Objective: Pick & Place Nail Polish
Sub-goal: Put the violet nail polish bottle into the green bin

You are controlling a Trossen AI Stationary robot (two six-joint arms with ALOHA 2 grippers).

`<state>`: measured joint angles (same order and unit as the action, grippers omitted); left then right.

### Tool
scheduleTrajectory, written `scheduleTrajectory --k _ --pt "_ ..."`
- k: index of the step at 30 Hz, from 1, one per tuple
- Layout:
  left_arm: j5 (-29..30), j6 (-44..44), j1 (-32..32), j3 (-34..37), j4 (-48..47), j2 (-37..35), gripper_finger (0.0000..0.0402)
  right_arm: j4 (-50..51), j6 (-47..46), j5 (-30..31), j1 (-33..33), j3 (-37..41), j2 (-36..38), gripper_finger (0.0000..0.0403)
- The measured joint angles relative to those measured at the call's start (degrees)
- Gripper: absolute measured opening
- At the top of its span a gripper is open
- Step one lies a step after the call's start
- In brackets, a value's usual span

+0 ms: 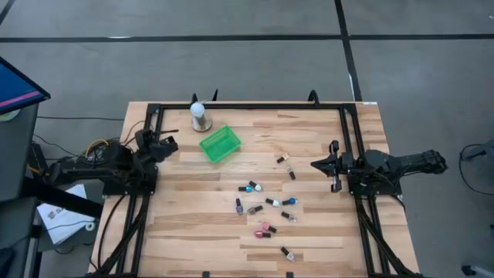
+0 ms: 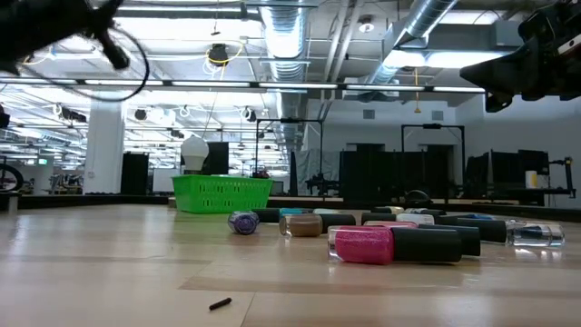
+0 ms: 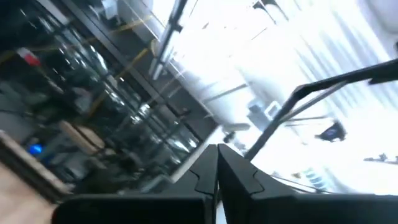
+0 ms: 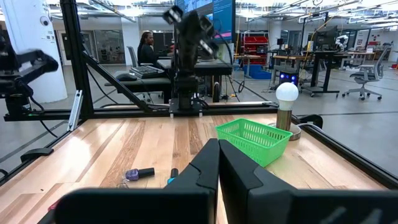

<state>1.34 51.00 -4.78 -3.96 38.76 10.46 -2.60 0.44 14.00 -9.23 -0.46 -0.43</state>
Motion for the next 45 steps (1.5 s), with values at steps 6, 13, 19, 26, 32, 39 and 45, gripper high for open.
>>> scheduleTrajectory --k 6,13,19,26,32,39,45 --pt "0.16 -3.03 7.45 -15.99 0.07 19.71 0.0002 0.01 -0.01 0.00 -0.01 0.00 0.01 0.0001" --pt "-0.14 -7.35 16.58 -35.69 -2.26 45.51 0.0001 0.00 -0.01 0.00 -0.01 0.00 0.00 0.0001" --pt "-0.09 -7.16 23.13 -46.49 -15.37 58.23 0.0002 -0.01 -0.01 0.00 0.00 0.00 0.01 0.0001" --pt "7.38 -10.54 27.99 -58.83 -45.11 65.76 0.0001 0.01 -0.01 0.00 -0.01 0.01 0.00 0.0001" --pt "17.80 -10.31 28.46 -61.48 -58.40 67.16 0.0002 0.01 -0.01 0.00 -0.01 -0.01 0.00 0.0001" --pt "17.99 -21.07 27.57 -57.10 -58.65 67.18 0.0008 -0.01 -0.01 0.00 0.01 -0.01 0.02 0.0001" --pt "17.93 -34.47 27.59 -54.33 -57.60 67.20 0.0054 -0.01 -0.01 0.00 0.01 -0.01 0.02 0.0001"
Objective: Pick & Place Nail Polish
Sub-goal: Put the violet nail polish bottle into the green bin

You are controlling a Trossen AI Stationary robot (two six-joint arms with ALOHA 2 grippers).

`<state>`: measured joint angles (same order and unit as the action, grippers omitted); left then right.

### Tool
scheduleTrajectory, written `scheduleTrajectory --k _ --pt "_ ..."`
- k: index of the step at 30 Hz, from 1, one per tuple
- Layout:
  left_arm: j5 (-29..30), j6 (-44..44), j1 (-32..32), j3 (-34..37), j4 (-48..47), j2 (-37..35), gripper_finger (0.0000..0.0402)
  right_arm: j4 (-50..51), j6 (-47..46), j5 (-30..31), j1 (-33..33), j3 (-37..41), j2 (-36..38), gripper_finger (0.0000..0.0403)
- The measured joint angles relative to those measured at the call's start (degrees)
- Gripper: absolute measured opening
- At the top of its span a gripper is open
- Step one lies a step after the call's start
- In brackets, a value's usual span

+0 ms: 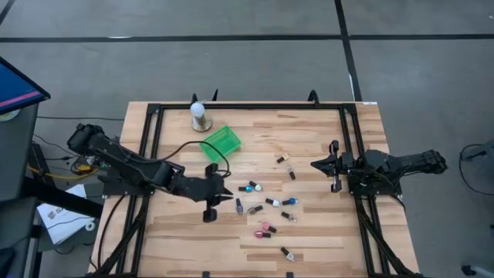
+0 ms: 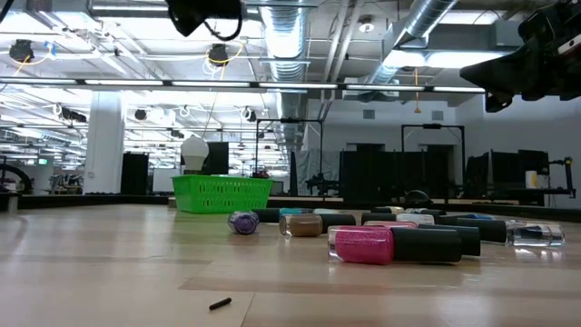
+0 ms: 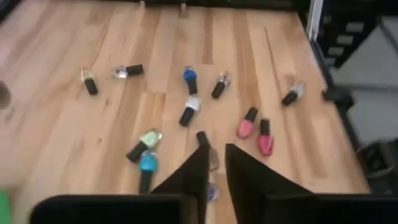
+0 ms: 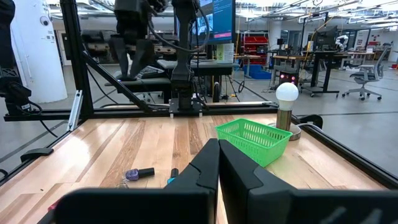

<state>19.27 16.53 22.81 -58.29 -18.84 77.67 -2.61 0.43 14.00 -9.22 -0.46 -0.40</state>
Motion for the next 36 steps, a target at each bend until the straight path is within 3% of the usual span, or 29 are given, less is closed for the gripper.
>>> scheduleTrajectory --k 6,11,15,18,25,36 --pt "-1.58 -8.16 -1.80 2.03 3.17 -0.02 0.0154 0.00 -0.87 0.00 0.00 0.00 0.00 0.0001" --pt "-1.51 -7.36 -4.87 2.18 4.63 1.58 0.0248 -0.01 -0.87 0.00 0.00 0.00 0.00 0.0001" --pt "-2.07 -1.24 -7.27 2.19 6.11 4.44 0.0295 -0.02 -0.87 0.00 -0.01 0.01 0.00 0.0001" --pt "-4.11 -1.21 -8.09 2.19 6.45 7.35 0.0307 -0.01 -0.87 0.00 0.01 -0.01 0.00 0.0001" --pt "-13.67 -16.83 -6.97 2.21 11.60 14.12 0.0310 -0.02 -0.89 0.00 -0.01 0.01 0.00 0.0001" --pt "-22.73 -25.18 -7.19 2.19 16.43 22.70 0.0310 -0.02 -0.90 0.00 0.00 0.00 0.00 0.0001"
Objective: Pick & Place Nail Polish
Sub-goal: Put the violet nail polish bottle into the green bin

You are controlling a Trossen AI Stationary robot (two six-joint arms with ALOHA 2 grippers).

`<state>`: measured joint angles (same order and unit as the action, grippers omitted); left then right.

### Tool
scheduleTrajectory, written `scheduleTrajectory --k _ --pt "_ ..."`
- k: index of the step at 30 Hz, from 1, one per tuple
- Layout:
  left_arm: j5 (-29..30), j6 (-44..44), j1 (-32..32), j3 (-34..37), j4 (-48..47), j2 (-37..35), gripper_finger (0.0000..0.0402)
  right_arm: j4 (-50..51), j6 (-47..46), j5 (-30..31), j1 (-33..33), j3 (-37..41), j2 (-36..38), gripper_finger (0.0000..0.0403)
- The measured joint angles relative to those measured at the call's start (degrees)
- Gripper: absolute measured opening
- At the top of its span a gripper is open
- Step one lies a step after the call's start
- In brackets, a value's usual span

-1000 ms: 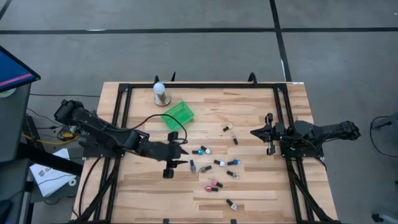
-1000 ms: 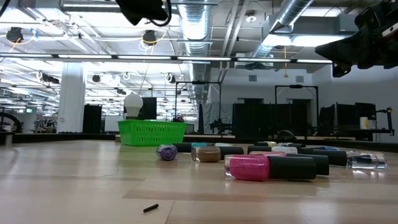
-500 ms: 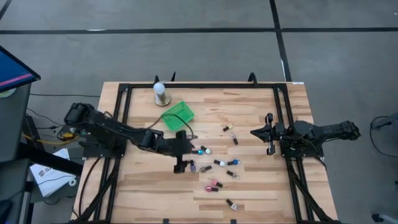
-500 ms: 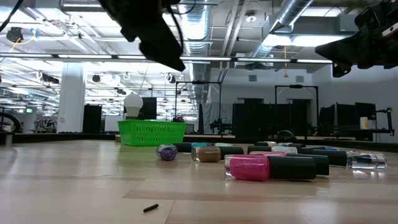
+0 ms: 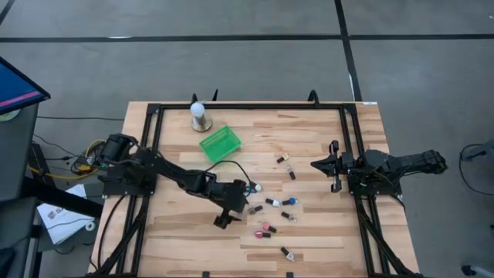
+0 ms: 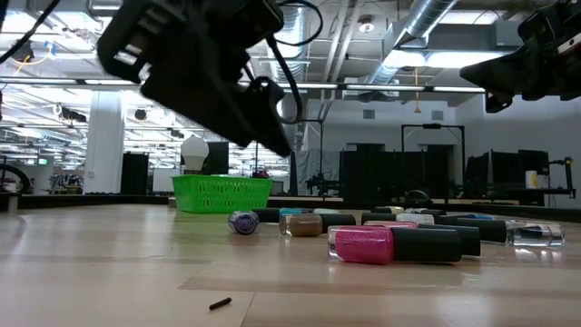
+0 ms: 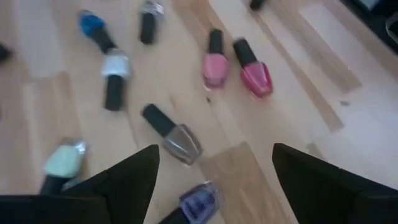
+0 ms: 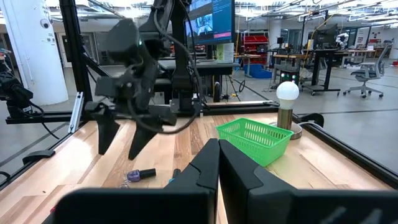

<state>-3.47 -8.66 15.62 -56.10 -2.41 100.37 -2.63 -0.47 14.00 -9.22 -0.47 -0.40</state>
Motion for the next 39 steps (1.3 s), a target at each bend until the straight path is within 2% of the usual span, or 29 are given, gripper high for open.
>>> scheduleTrajectory --k 7,15,21,24,32,39 --pt "-0.01 -6.02 0.00 0.00 -0.05 3.41 0.0310 0.00 -0.02 0.00 0.00 0.00 0.00 0.0001" --pt "-0.02 -6.11 -1.40 0.00 -0.13 7.19 0.0310 0.00 -0.02 0.00 -0.01 0.00 0.00 0.0001" --pt "-0.11 -5.98 -2.61 -0.08 -2.30 7.29 0.0308 0.00 -1.43 0.00 0.00 0.01 0.01 0.0001" --pt "-0.37 -5.94 -2.91 -0.13 -5.15 6.77 0.0298 0.00 -1.56 0.00 -0.01 0.00 0.02 0.0001" --pt "-0.57 -5.74 -2.83 1.28 -4.83 6.54 0.0266 0.00 -1.57 0.00 0.00 0.02 0.02 0.0001" --pt "-0.50 -5.45 -2.73 1.46 -4.79 6.29 0.0219 0.00 -1.53 0.00 -0.02 0.02 0.02 0.0001"
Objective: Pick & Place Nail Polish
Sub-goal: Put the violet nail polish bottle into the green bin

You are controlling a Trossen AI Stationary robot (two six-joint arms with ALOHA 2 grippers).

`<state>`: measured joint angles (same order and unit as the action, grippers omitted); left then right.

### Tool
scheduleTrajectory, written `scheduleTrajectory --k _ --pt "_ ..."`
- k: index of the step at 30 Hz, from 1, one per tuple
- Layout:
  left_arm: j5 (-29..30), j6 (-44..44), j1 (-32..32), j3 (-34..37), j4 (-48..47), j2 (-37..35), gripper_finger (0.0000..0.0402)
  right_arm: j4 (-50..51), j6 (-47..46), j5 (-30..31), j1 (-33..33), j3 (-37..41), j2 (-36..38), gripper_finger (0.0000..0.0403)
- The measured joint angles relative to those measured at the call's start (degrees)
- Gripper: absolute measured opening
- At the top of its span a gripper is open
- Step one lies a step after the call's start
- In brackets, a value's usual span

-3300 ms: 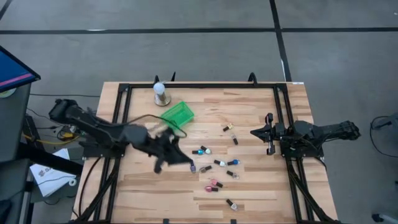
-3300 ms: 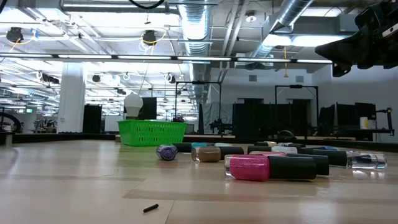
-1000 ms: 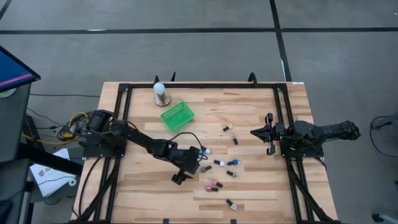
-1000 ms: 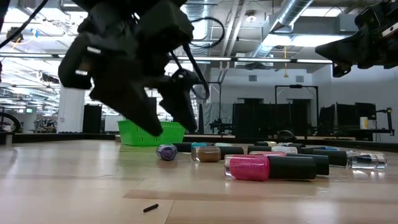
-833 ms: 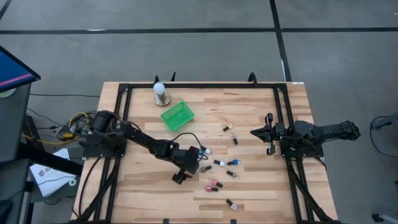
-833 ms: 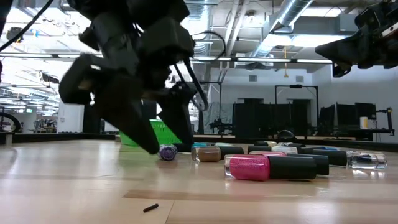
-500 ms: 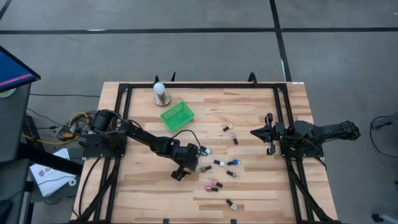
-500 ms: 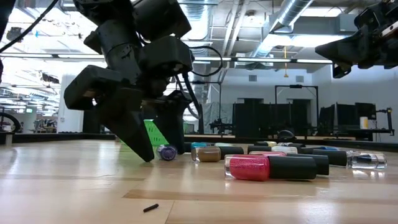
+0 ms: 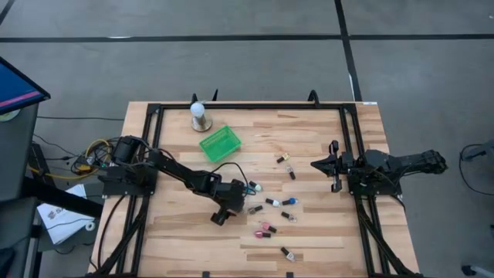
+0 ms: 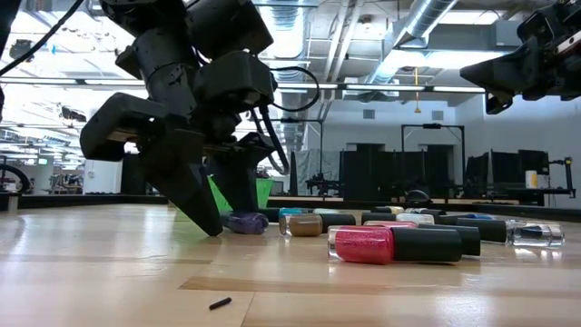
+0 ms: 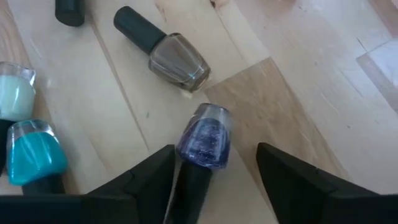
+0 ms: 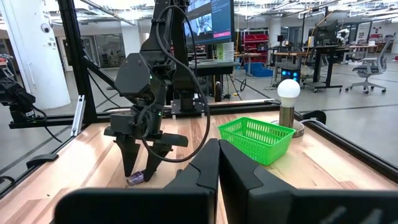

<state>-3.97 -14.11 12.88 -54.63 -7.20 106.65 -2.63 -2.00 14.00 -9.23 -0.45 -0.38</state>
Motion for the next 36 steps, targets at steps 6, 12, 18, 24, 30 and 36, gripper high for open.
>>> scheduleTrajectory --k 6,12,18,24,30,36 --pt "-0.18 -0.02 0.04 0.11 0.56 0.04 0.0176 0.00 0.00 0.01 0.00 -0.02 0.00 0.0001" --pt "0.24 1.31 0.04 0.13 1.01 0.11 0.0136 0.00 0.00 0.00 0.02 -0.02 0.00 0.0001" --pt "0.45 1.97 0.04 0.13 1.15 0.11 0.0104 0.00 0.00 0.00 0.02 -0.01 0.00 0.0001" --pt "0.99 7.78 0.04 0.22 1.23 -0.28 0.0107 0.00 0.00 0.00 0.00 0.00 0.00 0.0001" --pt "2.03 13.77 -0.07 0.42 0.43 -3.66 0.0105 0.00 0.00 0.00 0.01 -0.01 -0.02 0.0001" --pt "6.61 19.58 -0.02 0.33 0.67 -12.26 0.0104 0.00 0.02 0.02 0.02 0.00 -0.02 0.0001"
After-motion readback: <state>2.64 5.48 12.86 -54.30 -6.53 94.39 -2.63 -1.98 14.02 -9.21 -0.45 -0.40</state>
